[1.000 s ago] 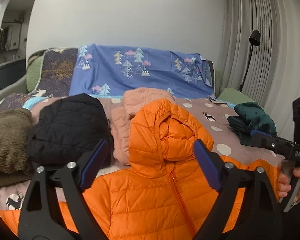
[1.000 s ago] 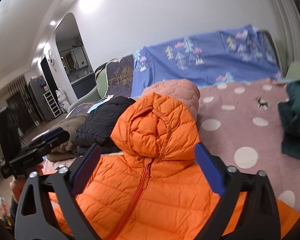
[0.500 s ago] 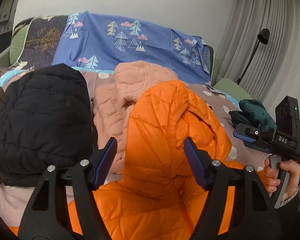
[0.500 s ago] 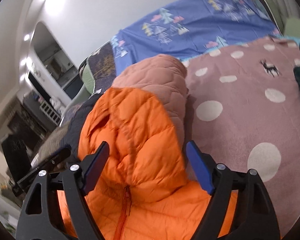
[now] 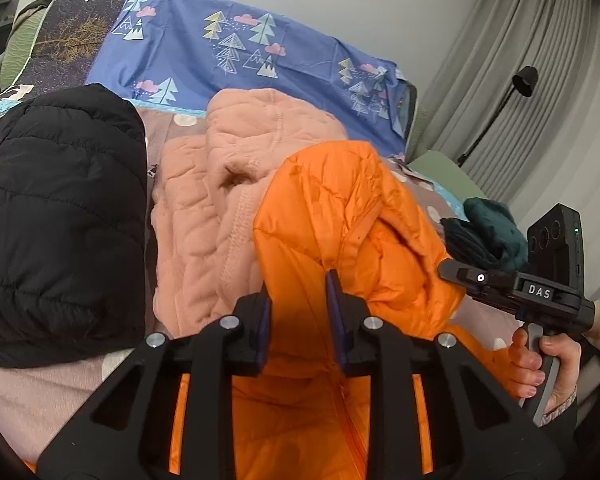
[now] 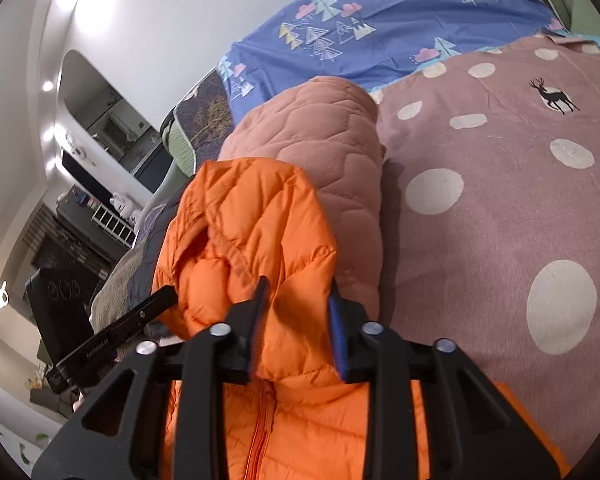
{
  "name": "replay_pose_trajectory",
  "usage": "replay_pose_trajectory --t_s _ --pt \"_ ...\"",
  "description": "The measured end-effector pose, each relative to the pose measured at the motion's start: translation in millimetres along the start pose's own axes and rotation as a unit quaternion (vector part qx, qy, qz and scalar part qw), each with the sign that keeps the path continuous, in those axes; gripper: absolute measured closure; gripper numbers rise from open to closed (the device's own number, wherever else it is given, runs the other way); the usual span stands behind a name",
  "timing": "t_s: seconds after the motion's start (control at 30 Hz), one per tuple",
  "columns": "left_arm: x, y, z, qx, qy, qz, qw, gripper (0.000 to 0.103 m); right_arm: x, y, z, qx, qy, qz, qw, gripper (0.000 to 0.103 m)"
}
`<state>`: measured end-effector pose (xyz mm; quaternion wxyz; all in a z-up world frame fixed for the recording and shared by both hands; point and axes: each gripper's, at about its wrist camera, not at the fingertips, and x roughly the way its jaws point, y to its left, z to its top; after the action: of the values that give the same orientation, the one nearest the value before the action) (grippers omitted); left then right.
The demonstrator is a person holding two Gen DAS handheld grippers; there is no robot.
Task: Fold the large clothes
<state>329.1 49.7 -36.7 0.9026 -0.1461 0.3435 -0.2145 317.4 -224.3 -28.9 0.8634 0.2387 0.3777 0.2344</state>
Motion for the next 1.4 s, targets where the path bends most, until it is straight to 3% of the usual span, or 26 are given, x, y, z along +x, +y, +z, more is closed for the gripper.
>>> replay_pose_trajectory --t_s 0.27,0.33,0.47,0.57,0.63,0.73,0.9,1.13,1.23,1.4 --pt "-31 -11 -28 0.026 0.012 -0.013 0.9995 0.079 -20 24 -27 -0.044 0.014 0.001 0.999 0.091" --pt "-35 -12 -42 0.033 0.023 -0.017 0.9991 0.079 -22 26 -39 -0.055 0.021 -0.007 0.998 0.096" --pt "-46 -13 -79 0.059 0.052 -0.017 0.9968 0.079 -32 21 -70 -0.061 0.042 -0.007 0.997 0.096" --pt "-61 -8 -107 0.063 0.07 -0.013 0.9955 0.077 -44 19 -97 -0.072 0.067 -0.015 0.995 0.088" --pt "-76 -3 -124 0.062 0.074 -0.011 0.9953 0.071 -56 17 -113 -0.079 0.075 -0.027 0.994 0.077" --pt "-95 2 -141 0.056 0.073 -0.008 0.9957 0.071 -76 15 -129 -0.079 0.071 -0.041 0.994 0.076" --pt "-135 16 -167 0.023 0.049 0.008 0.9985 0.071 -89 29 -144 -0.083 0.045 -0.038 0.995 0.079" --pt "-202 55 -208 -0.038 -0.002 0.06 0.9974 0.071 -51 70 -163 -0.105 0.063 -0.01 0.992 0.085" --pt "-236 81 -230 -0.076 -0.027 0.095 0.9922 0.066 -29 82 -174 -0.113 0.079 -0.015 0.99 0.085" --pt "-296 135 -272 -0.163 -0.062 0.16 0.9716 0.063 3 74 -194 -0.095 0.129 -0.062 0.985 0.085"
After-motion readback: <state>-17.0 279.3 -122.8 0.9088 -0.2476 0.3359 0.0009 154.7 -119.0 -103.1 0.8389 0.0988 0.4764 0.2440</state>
